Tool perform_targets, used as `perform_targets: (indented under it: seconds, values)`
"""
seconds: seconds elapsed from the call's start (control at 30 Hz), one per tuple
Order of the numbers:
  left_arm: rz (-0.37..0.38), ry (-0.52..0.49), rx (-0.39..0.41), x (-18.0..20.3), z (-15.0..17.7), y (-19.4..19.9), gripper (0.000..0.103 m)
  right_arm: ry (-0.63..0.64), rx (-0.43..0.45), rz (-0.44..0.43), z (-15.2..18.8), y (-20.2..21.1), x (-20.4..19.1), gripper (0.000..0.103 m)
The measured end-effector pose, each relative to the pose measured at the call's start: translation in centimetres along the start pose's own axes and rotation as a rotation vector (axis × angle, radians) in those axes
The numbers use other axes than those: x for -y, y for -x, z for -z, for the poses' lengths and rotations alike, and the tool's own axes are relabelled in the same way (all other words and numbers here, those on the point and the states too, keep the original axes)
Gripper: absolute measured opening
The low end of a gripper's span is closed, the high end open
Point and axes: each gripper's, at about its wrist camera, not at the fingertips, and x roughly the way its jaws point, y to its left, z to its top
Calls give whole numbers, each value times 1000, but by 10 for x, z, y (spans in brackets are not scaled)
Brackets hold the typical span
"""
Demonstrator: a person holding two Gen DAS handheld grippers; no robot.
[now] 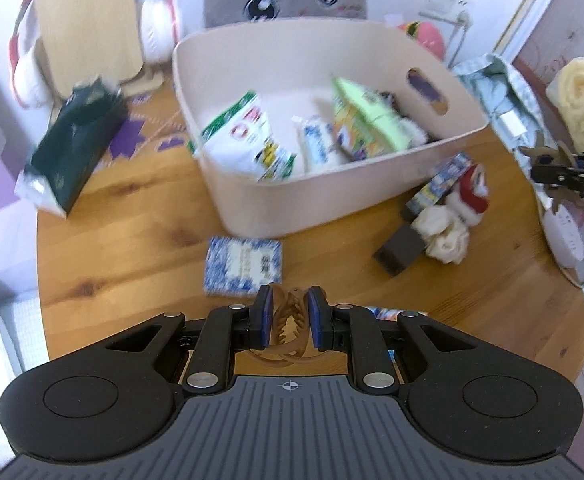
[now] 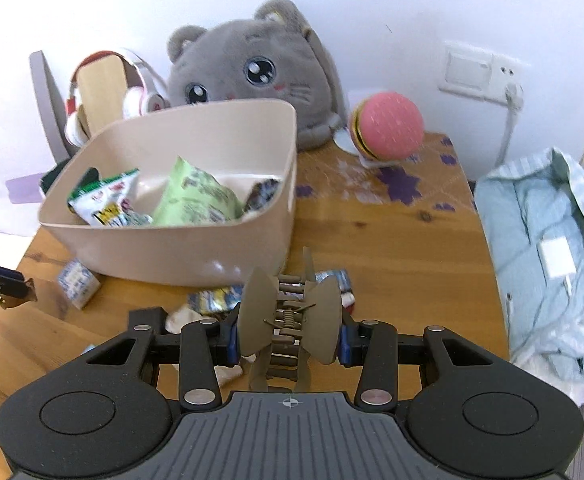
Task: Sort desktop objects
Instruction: 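Lift the claw clip with the left tool and drop it into the basket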
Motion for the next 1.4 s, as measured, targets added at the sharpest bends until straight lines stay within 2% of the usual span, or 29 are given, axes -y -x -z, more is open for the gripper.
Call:
perform_targets:
  seconds: [0.47,0.7,0.87,1.03,1.1,1.4]
  values:
    - [45,-79,129,25,-52,42,19,53,96,-60,-37,14,-18,40]
    - [3,-94,163,23,-79,40,19,70,145,-70,-67,8,-28,40]
    - [-53,-65,194,13,-105,25,19,83,161,-78,-91,-3,-39,40]
    - [-72,-63,172,8,-122,2,19,107,156,-87,-110,-20,-49,40]
    - [-75,-76,150,10,-124,-9,19,122,127,-86,-116,-37,-53,40]
    - [-79,-77,51,12,-112,-57,19,140,21,-48,-108,-87,-56,40]
